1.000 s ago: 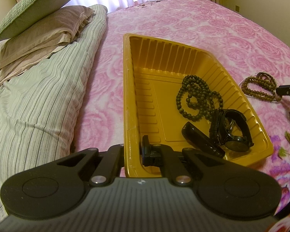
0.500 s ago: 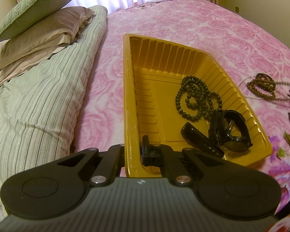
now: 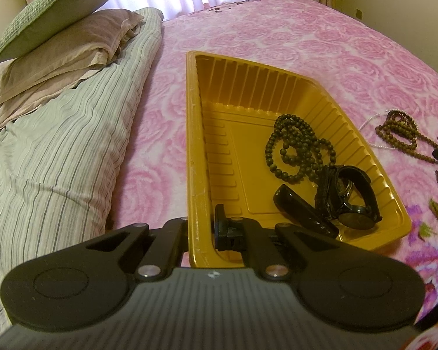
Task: Organize jewelry
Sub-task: 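Grasp the second brown bead bracelet with the right tool and lift, then lower the brown bead bracelet into the tray and open the right tool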
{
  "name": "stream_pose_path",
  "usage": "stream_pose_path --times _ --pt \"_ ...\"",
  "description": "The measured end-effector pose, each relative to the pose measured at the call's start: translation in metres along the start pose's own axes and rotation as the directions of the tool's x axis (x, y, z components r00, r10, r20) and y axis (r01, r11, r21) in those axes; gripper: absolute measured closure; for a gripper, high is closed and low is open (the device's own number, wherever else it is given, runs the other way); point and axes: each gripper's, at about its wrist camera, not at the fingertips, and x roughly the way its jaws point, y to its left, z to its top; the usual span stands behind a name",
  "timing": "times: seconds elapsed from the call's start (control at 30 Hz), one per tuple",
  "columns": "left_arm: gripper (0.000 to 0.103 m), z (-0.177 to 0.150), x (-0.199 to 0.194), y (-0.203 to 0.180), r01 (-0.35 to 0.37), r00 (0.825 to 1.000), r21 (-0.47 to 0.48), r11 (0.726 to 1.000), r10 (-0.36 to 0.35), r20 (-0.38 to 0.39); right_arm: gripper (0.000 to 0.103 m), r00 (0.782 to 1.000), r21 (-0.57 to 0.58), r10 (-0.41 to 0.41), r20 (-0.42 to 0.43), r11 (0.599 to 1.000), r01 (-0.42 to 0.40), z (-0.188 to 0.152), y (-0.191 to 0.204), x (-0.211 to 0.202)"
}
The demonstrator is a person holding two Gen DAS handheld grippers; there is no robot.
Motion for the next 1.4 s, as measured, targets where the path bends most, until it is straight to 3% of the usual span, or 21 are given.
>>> stream_pose_path --times 0.07,0.17,0.33,0.47,0.63,0.87,1.03,1.2,1.4 --pt "0.101 0.000 0.000 0.000 0.000 1.000 0.000 1.000 0.000 0.000 0.096 1.000 -0.020 -0.008 -0.013 1.000 0.008 0.002 0.003 -0.002" --pt "0.101 0.000 -0.001 0.000 0.001 1.000 0.002 1.000 -0.001 0.001 0.096 1.000 -0.062 -0.027 -0.006 0.998 0.026 0.007 0.008 -0.011" --pt "0.101 0.000 0.000 0.001 0.002 1.000 0.005 1.000 -0.002 -0.001 0.096 0.996 -0.224 -0.037 0.079 0.973 0.054 0.031 0.026 -0.044" --pt "0.101 0.000 0.001 0.001 0.001 1.000 0.007 1.000 -0.001 -0.001 0.097 0.976 -0.394 -0.046 0.211 0.910 0.128 0.059 0.039 -0.081" --pt "0.101 0.000 0.001 0.001 0.001 1.000 0.007 1.000 -0.001 -0.001 0.097 0.950 -0.518 -0.017 0.313 0.835 0.186 0.093 0.047 -0.117" --pt "0.101 0.000 0.001 0.001 0.002 1.000 0.007 1.000 -0.002 -0.001 0.096 0.925 -0.596 0.033 0.380 0.773 0.217 0.125 0.058 -0.147" --pt "0.101 0.000 0.001 0.001 0.001 1.000 0.007 1.000 -0.001 -0.001 0.096 0.908 -0.633 0.110 0.405 0.750 0.192 0.148 0.079 -0.157" --pt "0.101 0.000 0.001 0.001 0.002 1.000 0.006 1.000 -0.002 -0.001 0.096 0.886 -0.672 0.243 0.394 0.734 0.098 0.171 0.115 -0.162" --pt "0.101 0.000 0.001 0.000 0.003 1.000 0.005 1.000 -0.003 0.000 0.096 0.865 -0.747 0.391 0.314 0.664 -0.030 0.176 0.171 -0.146"
